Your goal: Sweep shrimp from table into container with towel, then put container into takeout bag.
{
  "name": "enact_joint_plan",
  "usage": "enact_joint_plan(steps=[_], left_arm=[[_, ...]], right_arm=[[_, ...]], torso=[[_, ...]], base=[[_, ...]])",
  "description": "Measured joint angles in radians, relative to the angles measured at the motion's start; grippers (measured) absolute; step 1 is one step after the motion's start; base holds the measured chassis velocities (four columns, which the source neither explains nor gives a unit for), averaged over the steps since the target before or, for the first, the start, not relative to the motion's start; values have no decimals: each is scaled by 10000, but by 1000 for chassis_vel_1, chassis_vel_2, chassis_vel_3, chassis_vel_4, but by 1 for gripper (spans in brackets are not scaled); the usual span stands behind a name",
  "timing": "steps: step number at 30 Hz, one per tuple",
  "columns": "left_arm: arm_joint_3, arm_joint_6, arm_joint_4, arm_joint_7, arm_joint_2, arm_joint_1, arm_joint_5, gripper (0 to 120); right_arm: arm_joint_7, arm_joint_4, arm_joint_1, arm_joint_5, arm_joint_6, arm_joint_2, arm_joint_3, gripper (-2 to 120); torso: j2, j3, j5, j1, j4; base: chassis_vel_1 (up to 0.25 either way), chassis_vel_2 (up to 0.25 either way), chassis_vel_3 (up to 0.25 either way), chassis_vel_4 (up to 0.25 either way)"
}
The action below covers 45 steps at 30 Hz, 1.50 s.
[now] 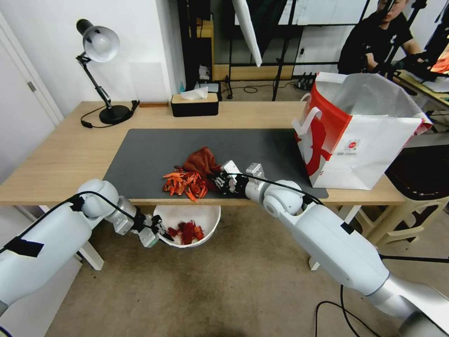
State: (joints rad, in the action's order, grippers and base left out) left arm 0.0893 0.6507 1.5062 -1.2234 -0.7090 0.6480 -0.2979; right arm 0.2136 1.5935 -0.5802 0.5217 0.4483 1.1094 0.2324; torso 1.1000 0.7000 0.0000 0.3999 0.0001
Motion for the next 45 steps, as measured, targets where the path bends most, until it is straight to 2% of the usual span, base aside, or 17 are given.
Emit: enact_joint_plan(steps=[15,25,45], left_arm=[[64,-29,-39,6,-49,-83,23,0],[63,-47,-35,23,-43,-80,23,0],[61,-76,26,40,-23,-89,22,0]], right_arm=[[-1090,930,-660,-155,573,-91,-237,2],[-1237,2017,-1465,-191,829,-310,-384,2],[-1221,3262,-2438,-345,848,-717,-638,2]], torso=[[0,0,-2,1,-3],[0,0,-1,0,-2],[0,0,0,1,-1]], base=[[0,0,0,0],[0,0,0,0],[0,0,0,0]])
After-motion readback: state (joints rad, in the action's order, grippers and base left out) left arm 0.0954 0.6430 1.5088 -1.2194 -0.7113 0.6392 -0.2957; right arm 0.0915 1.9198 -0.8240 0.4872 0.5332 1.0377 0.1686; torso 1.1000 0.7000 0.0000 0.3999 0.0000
